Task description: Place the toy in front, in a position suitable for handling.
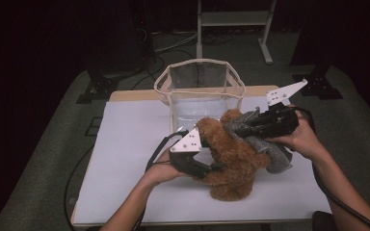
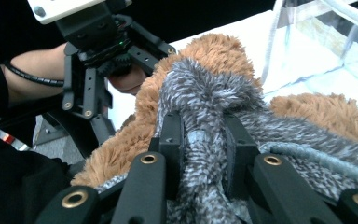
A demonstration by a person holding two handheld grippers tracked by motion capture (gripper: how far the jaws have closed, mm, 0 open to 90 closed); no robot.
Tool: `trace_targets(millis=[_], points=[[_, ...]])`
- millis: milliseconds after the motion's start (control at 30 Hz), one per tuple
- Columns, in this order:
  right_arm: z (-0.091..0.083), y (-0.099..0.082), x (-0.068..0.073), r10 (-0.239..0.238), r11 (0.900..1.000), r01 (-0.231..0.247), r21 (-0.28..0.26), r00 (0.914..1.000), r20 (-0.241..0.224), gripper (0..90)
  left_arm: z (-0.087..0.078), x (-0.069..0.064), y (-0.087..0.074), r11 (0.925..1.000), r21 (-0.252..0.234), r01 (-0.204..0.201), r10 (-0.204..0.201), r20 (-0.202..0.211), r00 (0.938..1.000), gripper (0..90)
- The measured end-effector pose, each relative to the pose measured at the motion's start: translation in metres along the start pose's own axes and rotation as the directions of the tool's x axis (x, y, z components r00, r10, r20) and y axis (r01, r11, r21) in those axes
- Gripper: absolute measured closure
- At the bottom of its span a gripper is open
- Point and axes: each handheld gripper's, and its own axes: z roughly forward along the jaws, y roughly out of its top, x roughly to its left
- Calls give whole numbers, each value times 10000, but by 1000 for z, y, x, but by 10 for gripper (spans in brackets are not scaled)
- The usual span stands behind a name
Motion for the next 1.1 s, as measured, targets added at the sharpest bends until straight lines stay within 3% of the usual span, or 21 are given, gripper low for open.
trace_targets(millis=[100, 200, 300, 467, 533, 733, 1000, 1100], points=[[0, -4, 0, 53, 9999, -54, -154, 10000, -26, 727, 5, -6, 0, 10000, 59, 40, -39, -187, 9998, 222], [1, -5, 1, 130, 9997, -130, -207, 9999, -12, 728, 14, -13, 2, 9993, 99, 368, -362, -588, 9976, 136], [4, -6, 3, 167, 9996, -170, -225, 9998, -147, 729, 21, -14, 6, 9971, 14, 766, -760, -1009, 9920, 110], [9, -5, 8, 70, 9999, -71, -79, 9999, -77, 732, 28, -11, 9, 9913, -27, 1320, -1315, -1062, 9856, 87], [10, -5, 7, 170, 9997, -172, -179, 9998, -109, 733, 29, -11, 9, 9912, -56, 1324, -1323, -1065, 9855, 101], [10, -1, 13, -1, 9982, -14, -593, 9997, -250, 734, 16, -4, 11, 9935, -736, 872, -927, -748, 9929, 333], [23, 23, 29, -583, 9950, 552, -830, 9977, -353, 734, -7, 2, 19, 9971, -601, 471, -509, -636, 9967, 384], [31, 31, 32, -710, 9931, 669, -961, 9967, -395, 734, -26, 5, 21, 9978, -520, 419, -455, -701, 9965, 386]])
